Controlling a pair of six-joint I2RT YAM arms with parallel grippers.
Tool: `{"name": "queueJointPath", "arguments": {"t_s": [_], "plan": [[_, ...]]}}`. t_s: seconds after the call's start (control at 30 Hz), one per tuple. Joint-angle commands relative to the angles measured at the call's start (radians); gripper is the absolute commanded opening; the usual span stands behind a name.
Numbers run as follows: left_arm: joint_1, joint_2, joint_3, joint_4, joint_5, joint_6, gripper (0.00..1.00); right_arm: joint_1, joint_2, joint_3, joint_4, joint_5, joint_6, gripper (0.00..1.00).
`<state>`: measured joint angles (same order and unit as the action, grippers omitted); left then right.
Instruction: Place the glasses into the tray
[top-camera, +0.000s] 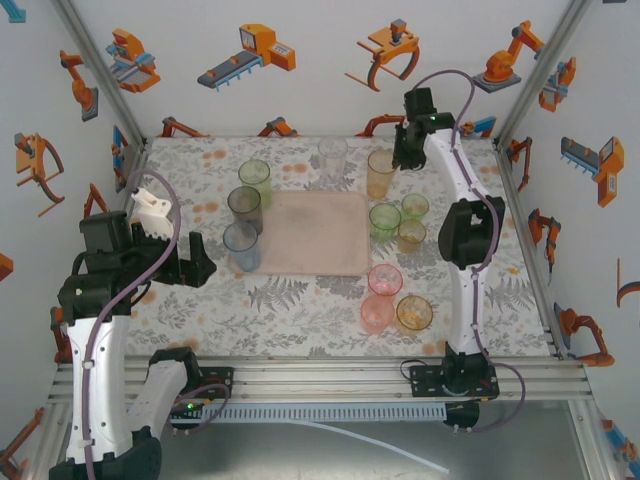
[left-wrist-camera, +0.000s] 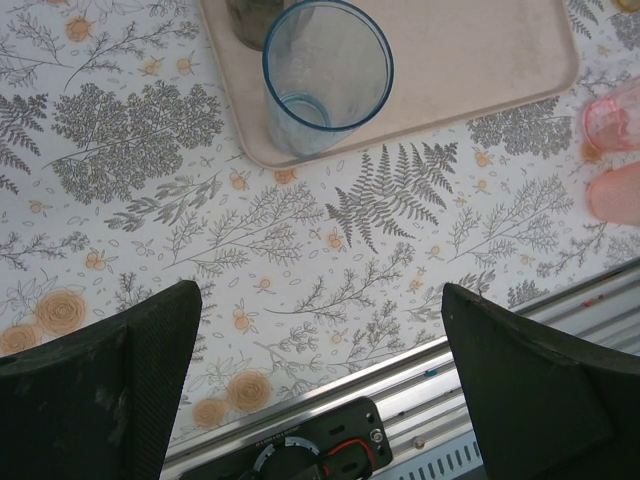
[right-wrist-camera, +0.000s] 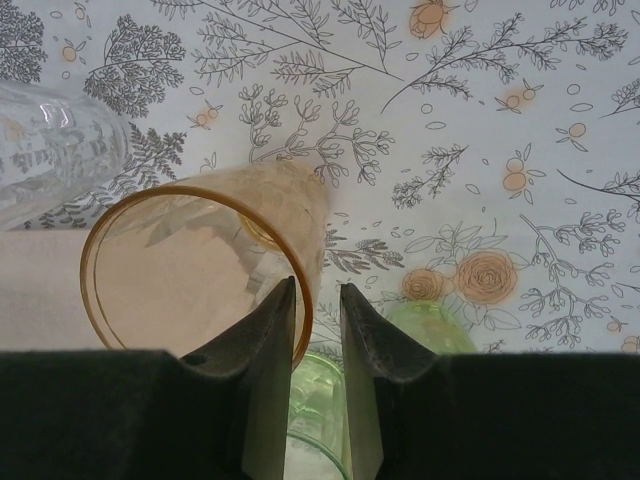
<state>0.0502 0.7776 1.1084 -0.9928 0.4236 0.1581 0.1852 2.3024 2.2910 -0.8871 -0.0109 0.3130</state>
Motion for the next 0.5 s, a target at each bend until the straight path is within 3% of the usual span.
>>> {"name": "queueJointPath", "arguments": {"t_s": [0.0, 0.47], "plan": [[0.008, -0.006, -0.007, 0.015, 0.029, -0.019, 0.98, -0.007, 0.03, 0.049, -0.041, -0.009, -0.018, 0.26], [0.015, -0.011, -0.011, 0.02, 0.035, -0.022, 0.98, -0.008, 0.048, 0.083, -0.06, 0.044, -0.036, 0.11]]}}
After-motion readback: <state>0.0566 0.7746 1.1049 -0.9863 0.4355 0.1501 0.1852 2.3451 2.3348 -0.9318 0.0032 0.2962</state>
